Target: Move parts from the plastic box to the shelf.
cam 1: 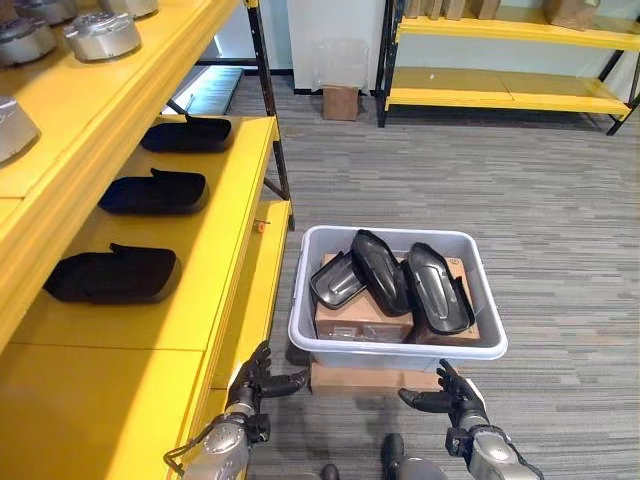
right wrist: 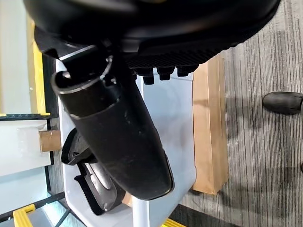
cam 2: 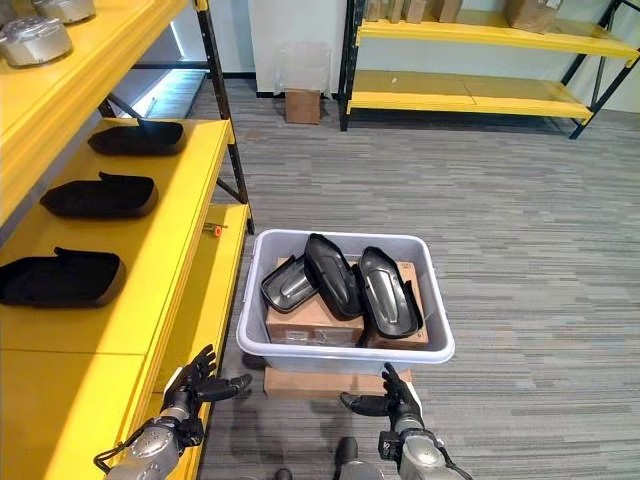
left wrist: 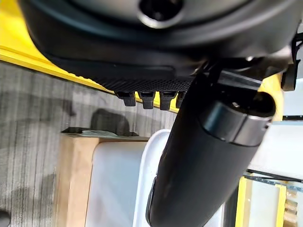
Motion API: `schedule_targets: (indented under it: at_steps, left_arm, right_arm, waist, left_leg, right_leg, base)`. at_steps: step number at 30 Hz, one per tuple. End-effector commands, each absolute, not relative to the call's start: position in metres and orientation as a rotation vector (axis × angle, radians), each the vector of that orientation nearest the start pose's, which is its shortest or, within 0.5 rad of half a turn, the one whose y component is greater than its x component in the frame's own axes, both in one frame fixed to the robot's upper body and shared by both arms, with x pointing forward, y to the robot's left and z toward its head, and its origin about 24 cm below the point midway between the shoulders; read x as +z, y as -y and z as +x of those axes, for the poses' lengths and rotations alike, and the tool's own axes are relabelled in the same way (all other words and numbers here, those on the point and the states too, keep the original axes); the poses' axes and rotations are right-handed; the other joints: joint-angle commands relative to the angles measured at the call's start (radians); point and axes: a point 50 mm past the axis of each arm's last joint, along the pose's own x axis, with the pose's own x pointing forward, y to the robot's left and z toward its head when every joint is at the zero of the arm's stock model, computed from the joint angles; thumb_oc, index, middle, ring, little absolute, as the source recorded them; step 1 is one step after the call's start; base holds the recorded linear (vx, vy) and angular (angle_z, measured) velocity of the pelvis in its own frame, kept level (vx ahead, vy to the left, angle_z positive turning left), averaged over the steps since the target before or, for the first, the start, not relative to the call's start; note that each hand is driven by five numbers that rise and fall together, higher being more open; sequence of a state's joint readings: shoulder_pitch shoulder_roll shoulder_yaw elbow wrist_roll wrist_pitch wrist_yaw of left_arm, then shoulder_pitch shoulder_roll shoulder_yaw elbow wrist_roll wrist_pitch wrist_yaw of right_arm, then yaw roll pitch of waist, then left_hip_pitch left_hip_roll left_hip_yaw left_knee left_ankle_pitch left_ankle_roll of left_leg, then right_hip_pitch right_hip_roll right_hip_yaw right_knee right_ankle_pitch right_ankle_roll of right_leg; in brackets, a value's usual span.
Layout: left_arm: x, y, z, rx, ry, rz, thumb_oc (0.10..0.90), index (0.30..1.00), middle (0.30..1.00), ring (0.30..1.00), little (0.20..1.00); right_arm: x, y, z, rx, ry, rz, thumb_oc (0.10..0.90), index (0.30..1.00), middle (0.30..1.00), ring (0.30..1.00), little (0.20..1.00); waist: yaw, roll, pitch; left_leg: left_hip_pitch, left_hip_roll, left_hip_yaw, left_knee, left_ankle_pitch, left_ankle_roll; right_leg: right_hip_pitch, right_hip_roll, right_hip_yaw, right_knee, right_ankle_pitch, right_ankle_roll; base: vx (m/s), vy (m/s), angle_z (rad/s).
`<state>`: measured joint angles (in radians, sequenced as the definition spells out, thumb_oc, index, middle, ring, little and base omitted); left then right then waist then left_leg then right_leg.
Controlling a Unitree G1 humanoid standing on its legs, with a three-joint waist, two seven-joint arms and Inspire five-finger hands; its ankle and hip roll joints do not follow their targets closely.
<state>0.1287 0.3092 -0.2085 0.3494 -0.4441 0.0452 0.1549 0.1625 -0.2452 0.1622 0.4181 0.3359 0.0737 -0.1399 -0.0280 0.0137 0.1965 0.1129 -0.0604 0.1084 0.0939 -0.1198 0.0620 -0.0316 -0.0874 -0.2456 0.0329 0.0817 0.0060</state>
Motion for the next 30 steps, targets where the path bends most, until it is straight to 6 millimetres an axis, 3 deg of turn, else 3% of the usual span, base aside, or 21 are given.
schedule_targets:
  at_steps: [1,13,18,20,22,24,25,28,30]
  left_arm:
    - [-0.037,-0.195,0.217,0.078,-0.387,-0.057,0.9,1.0,1.0,1.0,1.0]
    - [-0.037,-0.192,0.219,0.072,-0.387,-0.063,0.9,1.0,1.0,1.0,1.0]
    - [-0.036,-0.192,0.221,0.086,-0.381,-0.081,0.9,1.0,1.0,1.0,1.0]
    - [-0.037,-0.193,0.221,0.095,-0.381,-0.084,0.9,1.0,1.0,1.0,1.0]
    - [-0.037,-0.192,0.222,0.097,-0.38,-0.086,0.9,1.0,1.0,1.0,1.0]
    - [-0.037,-0.192,0.222,0.096,-0.382,-0.082,0.9,1.0,1.0,1.0,1.0]
    - [-0.036,-0.192,0.223,0.093,-0.379,-0.078,0.9,1.0,1.0,1.0,1.0]
    - [-0.036,-0.195,0.221,0.093,-0.376,-0.067,0.9,1.0,1.0,1.0,1.0]
    - [-0.036,-0.194,0.222,0.089,-0.375,-0.062,0.9,1.0,1.0,1.0,1.0]
  right_arm:
    - [-0.064,0.217,0.188,-0.168,-0.534,-0.018,0.9,1.0,1.0,1.0,1.0]
    - [-0.06,0.219,0.19,-0.165,-0.513,-0.025,0.9,1.0,1.0,1.0,1.0]
    - [-0.058,0.22,0.194,-0.157,-0.501,-0.037,0.9,1.0,1.0,1.0,1.0]
    - [-0.055,0.221,0.197,-0.153,-0.488,-0.047,0.9,1.0,1.0,1.0,1.0]
    - [-0.054,0.221,0.198,-0.149,-0.483,-0.055,0.9,1.0,1.0,1.0,1.0]
    - [-0.054,0.22,0.2,-0.152,-0.48,-0.053,0.9,1.0,1.0,1.0,1.0]
    - [-0.054,0.219,0.201,-0.152,-0.479,-0.052,0.9,1.0,1.0,1.0,1.0]
    - [-0.056,0.216,0.2,-0.142,-0.486,-0.05,0.9,1.0,1.0,1.0,1.0]
    - [-0.056,0.213,0.201,-0.139,-0.484,-0.047,0.9,1.0,1.0,1.0,1.0]
  waist:
    - [-0.003,-0.011,-0.047]
    - [-0.015,0.011,-0.043]
    - [-0.009,0.001,-0.021]
    - [0.0,-0.011,-0.001]
    - [0.002,-0.019,0.004]
    - [0.005,-0.021,-0.009]
    - [0.007,-0.019,-0.014]
    - [0.008,-0.011,-0.025]
    - [0.013,-0.008,-0.027]
  left_leg:
    - [-0.019,0.164,-0.039,-0.064,0.07,-0.127]
    - [-0.044,0.19,-0.06,-0.018,0.103,-0.163]
    - [-0.113,0.198,-0.099,0.156,0.15,-0.18]
    - [-0.162,0.176,-0.129,0.269,0.168,-0.175]
    - [-0.189,0.164,-0.123,0.309,0.161,-0.164]
    - [-0.18,0.089,-0.107,0.194,0.066,-0.13]
    - [-0.179,0.063,-0.102,0.149,0.054,-0.118]
    - [-0.154,0.06,-0.072,0.073,0.05,-0.104]
    - [-0.137,0.046,-0.086,0.043,0.052,-0.092]
  right_leg:
    - [0.091,-0.023,0.013,-0.042,-0.113,0.098]
    - [0.119,0.004,0.016,-0.066,-0.135,0.069]
    - [0.133,0.025,0.025,-0.071,-0.143,0.043]
    - [0.137,0.024,0.028,-0.066,-0.142,0.03]
    - [0.14,0.017,0.019,-0.064,-0.145,0.027]
    - [0.129,0.011,0.017,-0.064,-0.145,0.04]
    - [0.124,0.015,0.02,-0.062,-0.144,0.046]
    - [0.107,0.022,0.041,-0.037,-0.15,0.059]
    - [0.105,0.019,0.046,-0.025,-0.148,0.068]
  base:
    - [0.02,-0.118,-0.14]
    - [0.01,-0.077,-0.04]
    - [-0.01,-0.094,0.08]
    - [-0.03,-0.08,-0.03]
    - [0.01,-0.024,-0.07]
    - [0.07,0.035,0.14]
    - [0.05,0.034,0.05]
    - [0.04,0.072,-0.12]
    - [0.1,0.12,-0.34]
